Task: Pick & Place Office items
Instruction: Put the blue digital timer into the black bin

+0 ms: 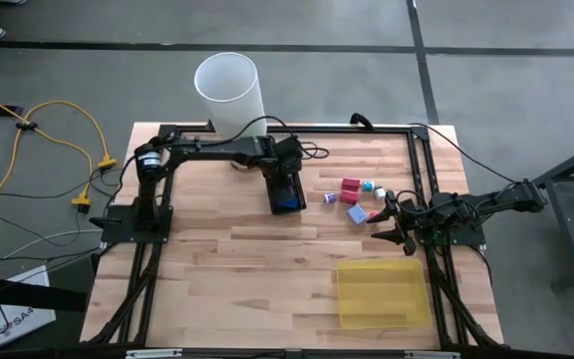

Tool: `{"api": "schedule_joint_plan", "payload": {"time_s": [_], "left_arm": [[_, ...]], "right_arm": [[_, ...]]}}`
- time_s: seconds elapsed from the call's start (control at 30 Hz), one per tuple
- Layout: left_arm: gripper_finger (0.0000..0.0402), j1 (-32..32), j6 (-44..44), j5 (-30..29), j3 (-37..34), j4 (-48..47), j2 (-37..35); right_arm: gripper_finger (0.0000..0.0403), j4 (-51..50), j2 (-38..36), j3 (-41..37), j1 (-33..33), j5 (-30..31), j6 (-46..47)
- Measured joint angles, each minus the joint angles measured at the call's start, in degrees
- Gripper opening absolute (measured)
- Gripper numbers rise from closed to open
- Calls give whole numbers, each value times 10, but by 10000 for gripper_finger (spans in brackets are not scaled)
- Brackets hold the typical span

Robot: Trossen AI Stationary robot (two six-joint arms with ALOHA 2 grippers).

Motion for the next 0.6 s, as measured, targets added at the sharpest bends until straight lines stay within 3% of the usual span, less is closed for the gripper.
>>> {"api": "schedule_joint_plan", "payload": {"time_s": [0.6], "left_arm": [[153, 12, 0, 0, 1, 6, 39]], "right_arm": [[190, 1, 2, 0, 0, 0, 0]]}}
